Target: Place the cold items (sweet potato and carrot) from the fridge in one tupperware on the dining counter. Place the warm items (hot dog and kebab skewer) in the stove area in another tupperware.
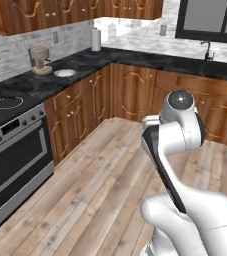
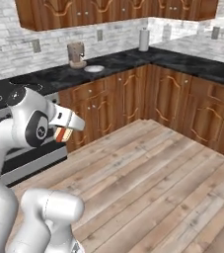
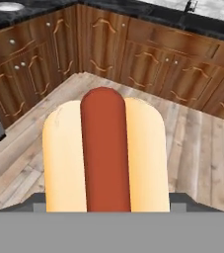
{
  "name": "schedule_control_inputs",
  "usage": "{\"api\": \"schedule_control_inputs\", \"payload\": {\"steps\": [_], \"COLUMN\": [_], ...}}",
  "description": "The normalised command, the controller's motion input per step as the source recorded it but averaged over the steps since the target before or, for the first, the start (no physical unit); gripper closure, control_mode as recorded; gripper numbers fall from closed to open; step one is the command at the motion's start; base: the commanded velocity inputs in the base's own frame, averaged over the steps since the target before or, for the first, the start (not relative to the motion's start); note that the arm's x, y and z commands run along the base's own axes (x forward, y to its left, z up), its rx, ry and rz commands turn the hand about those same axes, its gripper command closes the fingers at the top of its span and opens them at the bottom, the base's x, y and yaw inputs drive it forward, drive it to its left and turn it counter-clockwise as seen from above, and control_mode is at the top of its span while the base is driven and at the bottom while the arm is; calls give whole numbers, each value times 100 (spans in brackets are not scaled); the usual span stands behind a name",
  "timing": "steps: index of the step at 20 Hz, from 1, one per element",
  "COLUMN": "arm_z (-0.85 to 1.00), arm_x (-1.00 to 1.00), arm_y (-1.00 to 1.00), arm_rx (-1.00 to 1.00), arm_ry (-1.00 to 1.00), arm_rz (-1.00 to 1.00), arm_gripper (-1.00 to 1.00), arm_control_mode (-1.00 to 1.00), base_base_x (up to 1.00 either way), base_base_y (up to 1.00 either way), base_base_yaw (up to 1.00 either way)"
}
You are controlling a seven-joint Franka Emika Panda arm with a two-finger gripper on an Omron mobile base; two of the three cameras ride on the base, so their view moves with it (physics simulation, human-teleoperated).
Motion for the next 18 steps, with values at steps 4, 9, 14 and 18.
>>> {"api": "schedule_control_inputs", "payload": {"steps": [4, 9, 14, 18], "arm_z": [0, 0, 0, 0], "arm_x": [0, 0, 0, 0], "arm_y": [0, 0, 0, 0], "arm_rx": [0, 0, 0, 0], "arm_ry": [0, 0, 0, 0], "arm_rz": [0, 0, 0, 0], "arm_gripper": [100, 100, 100, 100], "arm_control_mode": [100, 100, 100, 100], "base_base_x": [-100, -100, -100, -100], "base_base_y": [6, 0, -1, -15], "base_base_yaw": [-25, -30, -33, -30]}}
